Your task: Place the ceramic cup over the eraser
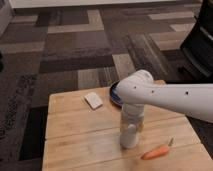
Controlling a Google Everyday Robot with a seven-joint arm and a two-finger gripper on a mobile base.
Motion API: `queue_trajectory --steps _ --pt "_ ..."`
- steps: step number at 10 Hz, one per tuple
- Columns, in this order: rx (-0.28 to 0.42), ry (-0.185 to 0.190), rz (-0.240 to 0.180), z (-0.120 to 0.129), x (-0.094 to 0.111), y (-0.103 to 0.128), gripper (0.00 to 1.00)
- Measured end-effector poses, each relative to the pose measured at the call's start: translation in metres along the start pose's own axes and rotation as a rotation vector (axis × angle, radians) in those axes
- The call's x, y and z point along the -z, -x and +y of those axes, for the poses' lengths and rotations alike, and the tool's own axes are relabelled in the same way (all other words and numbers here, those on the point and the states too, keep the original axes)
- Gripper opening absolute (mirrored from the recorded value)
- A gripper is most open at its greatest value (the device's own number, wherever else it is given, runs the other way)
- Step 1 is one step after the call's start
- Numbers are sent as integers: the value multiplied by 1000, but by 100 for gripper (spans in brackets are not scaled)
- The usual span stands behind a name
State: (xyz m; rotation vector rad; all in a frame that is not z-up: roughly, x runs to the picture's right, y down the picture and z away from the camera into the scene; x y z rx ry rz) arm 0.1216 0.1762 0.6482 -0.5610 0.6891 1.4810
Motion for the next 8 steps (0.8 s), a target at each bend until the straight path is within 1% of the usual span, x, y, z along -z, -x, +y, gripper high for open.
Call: queue_trajectory --steps 1,2,3,4,5,8 --pt "0 0 0 0 0 0 30" --pt "0 0 0 0 0 0 50" --pt "0 0 0 0 0 0 58" --pt "-1 0 0 0 0 0 71" --pt "-1 0 1 -1 0 0 80" --pt "-2 0 2 -1 -1 0 80"
